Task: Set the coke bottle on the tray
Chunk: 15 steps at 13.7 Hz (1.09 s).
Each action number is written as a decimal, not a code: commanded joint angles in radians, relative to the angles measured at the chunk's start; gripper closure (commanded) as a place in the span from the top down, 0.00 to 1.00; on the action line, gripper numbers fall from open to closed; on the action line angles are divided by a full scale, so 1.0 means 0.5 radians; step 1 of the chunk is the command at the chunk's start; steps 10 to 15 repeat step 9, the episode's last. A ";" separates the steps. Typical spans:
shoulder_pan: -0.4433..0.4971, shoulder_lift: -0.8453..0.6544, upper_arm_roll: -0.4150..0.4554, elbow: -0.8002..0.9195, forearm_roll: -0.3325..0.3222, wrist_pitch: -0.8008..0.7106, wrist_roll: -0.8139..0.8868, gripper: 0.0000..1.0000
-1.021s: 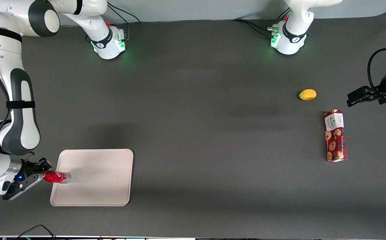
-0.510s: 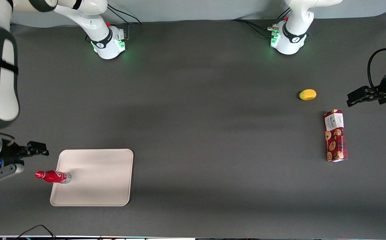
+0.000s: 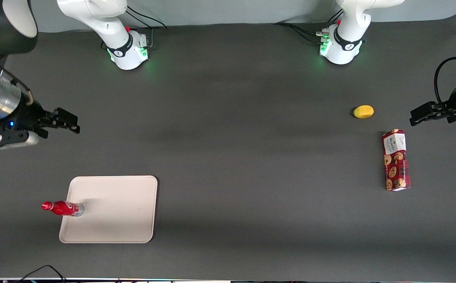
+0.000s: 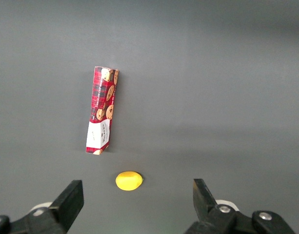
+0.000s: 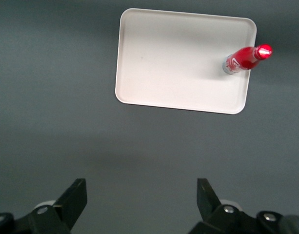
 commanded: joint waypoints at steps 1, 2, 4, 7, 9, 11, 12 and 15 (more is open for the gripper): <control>-0.039 -0.353 0.015 -0.370 0.026 0.094 0.071 1.00; -0.039 -0.409 0.015 -0.398 0.026 0.085 0.077 1.00; -0.048 -0.446 0.015 -0.401 0.026 0.048 0.126 1.00; -0.064 -0.428 0.018 -0.386 0.020 0.042 0.139 1.00; -0.064 -0.406 0.033 -0.364 0.005 0.042 0.136 1.00; -0.064 -0.406 0.033 -0.364 0.005 0.042 0.136 1.00; -0.064 -0.406 0.033 -0.364 0.005 0.042 0.136 1.00; -0.064 -0.406 0.033 -0.364 0.005 0.042 0.136 1.00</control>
